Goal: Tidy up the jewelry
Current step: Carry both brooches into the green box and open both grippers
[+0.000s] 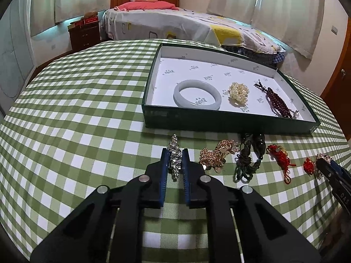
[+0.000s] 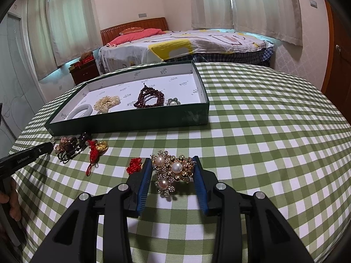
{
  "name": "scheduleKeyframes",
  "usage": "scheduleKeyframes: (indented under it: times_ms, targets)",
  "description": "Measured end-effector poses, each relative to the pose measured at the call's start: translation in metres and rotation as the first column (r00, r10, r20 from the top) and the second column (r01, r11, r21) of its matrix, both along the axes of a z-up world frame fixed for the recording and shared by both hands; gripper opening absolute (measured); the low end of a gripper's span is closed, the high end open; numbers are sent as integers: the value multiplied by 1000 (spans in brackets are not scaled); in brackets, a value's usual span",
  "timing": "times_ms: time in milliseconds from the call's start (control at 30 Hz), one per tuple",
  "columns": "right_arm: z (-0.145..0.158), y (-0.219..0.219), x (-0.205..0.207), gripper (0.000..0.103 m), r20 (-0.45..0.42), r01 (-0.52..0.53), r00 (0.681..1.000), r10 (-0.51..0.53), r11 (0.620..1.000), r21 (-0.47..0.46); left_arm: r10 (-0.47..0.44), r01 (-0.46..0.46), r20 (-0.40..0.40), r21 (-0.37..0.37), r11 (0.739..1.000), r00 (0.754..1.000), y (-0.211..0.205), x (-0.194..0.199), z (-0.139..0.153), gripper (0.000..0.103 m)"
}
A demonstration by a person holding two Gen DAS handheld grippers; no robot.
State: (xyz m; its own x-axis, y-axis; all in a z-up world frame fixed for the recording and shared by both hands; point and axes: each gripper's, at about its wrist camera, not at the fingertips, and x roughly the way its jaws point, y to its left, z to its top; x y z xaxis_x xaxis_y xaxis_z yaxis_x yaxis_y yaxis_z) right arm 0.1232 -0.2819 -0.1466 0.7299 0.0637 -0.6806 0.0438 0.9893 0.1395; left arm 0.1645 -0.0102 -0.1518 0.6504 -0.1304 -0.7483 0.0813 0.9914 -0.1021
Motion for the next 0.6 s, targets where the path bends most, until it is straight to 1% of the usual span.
scheduleKeyframes:
  times_ms: [200,600]
  targets:
    - [4,-2,-1,37,14,5,1000,-5,1000,1,-12,13,20,-30,999,1000,1,-4,2,13]
    - [9,-4,-3,37,31,7,999,-7,1000,3,-17,18,34,-25,1000,999,-4,-8,9,13]
